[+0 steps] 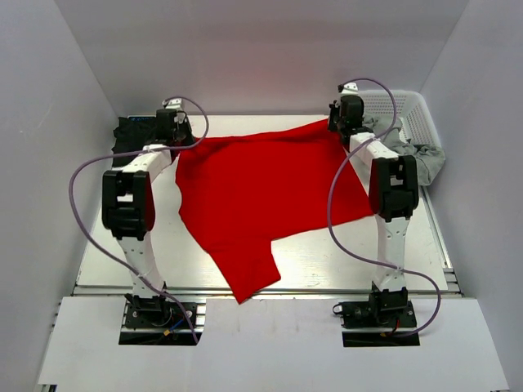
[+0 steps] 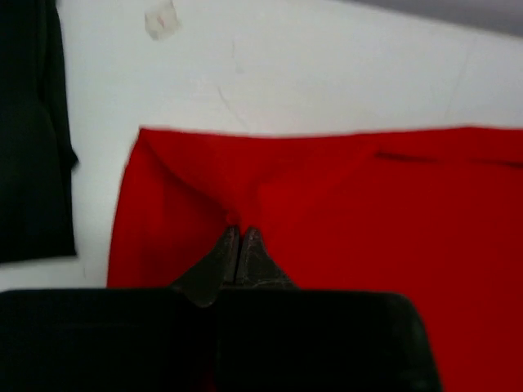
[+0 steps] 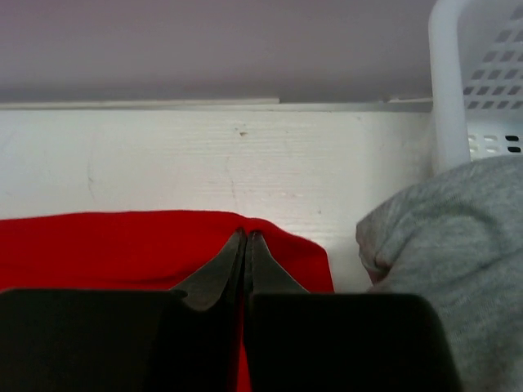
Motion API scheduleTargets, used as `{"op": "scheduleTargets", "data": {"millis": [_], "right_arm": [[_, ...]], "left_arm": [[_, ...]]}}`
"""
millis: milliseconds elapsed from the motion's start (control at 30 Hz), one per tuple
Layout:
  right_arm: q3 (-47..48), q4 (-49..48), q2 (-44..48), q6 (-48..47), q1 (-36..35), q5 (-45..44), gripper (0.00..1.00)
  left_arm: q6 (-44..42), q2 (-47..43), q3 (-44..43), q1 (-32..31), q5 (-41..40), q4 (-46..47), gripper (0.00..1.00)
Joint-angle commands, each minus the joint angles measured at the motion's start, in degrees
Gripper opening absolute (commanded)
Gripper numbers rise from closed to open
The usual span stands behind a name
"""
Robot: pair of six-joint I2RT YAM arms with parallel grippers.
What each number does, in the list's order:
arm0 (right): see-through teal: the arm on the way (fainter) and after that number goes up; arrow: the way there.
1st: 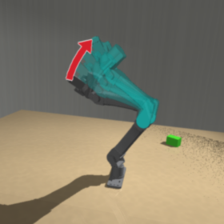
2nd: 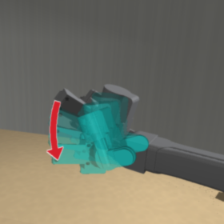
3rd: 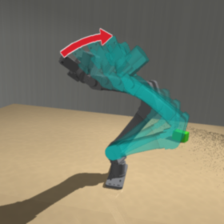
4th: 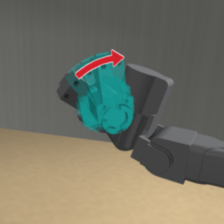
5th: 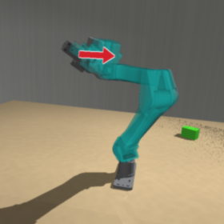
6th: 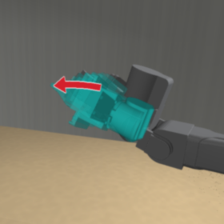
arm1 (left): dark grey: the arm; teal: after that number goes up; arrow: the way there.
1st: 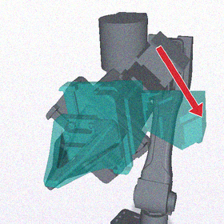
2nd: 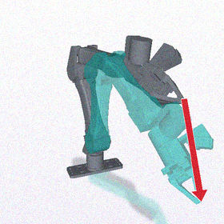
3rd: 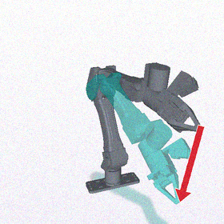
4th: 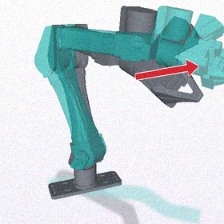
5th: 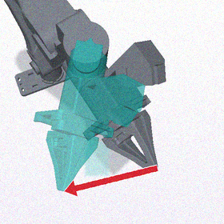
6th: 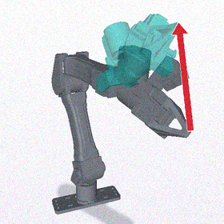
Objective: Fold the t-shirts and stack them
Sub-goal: Fold the flattened tshirt in 1/3 of the way
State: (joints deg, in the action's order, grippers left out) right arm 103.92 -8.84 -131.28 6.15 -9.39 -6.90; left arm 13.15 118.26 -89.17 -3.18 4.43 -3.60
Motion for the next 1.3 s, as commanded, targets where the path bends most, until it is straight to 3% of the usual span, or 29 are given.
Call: {"op": "scheduleTargets", "data": {"millis": [0, 300, 567, 700, 1000, 1033, 1067, 1167, 1200, 1233, 1267], "right_arm": [[-0.9, -0.8, 6.3, -3.2, 0.5, -1.0, 0.0], [-3.9, 5.4, 10.4, -3.6, 1.9, 1.3, 0.0], [-6.2, 8.4, 14.5, -5.8, 3.6, 5.4, 0.0], [-6.3, 10.5, 14.9, -5.9, 4.2, 8.1, 0.0], [-10.7, 11.1, 15.5, -8.4, 4.4, 7.4, 0.0], [-11.0, 10.9, 15.5, -8.4, 4.3, 7.2, 0.0], [-11.8, 11.1, 15.4, -8.9, 4.4, 7.2, 0.0], [-12.6, 11.1, 15.5, -9.0, 4.2, 5.2, 0.23], [-12.9, 11.2, 15.6, -8.6, 4.3, 4.9, 0.29], [-13.0, 10.8, 15.8, -8.6, 4.3, 4.0, 0.37], [-13.2, 10.7, 16.1, -8.5, 4.2, 3.8, 0.38]], "left_arm": [[3.4, -12.2, 7.4, -0.3, 4.3, 0.5, 0.0], [9.7, -31.1, 26.9, -1.4, 8.8, -0.5, 0.0], [14.5, -42.8, 42.9, -2.5, 14.6, 2.2, 0.0], [15.1, -47.6, 47.9, -3.7, 14.6, 1.6, 0.0], [17.4, -48.2, 56.9, -6.7, 17.8, 2.1, 0.0], [18.0, -48.2, 57.4, -7.3, 17.8, 2.1, 0.03], [18.1, -48.2, 58.1, -7.9, 18.3, 2.1, 0.13], [18.1, -49.1, 59.2, -8.9, 17.8, 1.6, 0.41], [18.1, -50.4, 59.2, -8.9, 17.8, 1.6, 0.58], [18.1, -51.0, 59.2, -9.5, 17.1, 0.6, 0.64], [18.1, -51.7, 58.6, -9.5, 16.3, 0.0, 0.76]]}}
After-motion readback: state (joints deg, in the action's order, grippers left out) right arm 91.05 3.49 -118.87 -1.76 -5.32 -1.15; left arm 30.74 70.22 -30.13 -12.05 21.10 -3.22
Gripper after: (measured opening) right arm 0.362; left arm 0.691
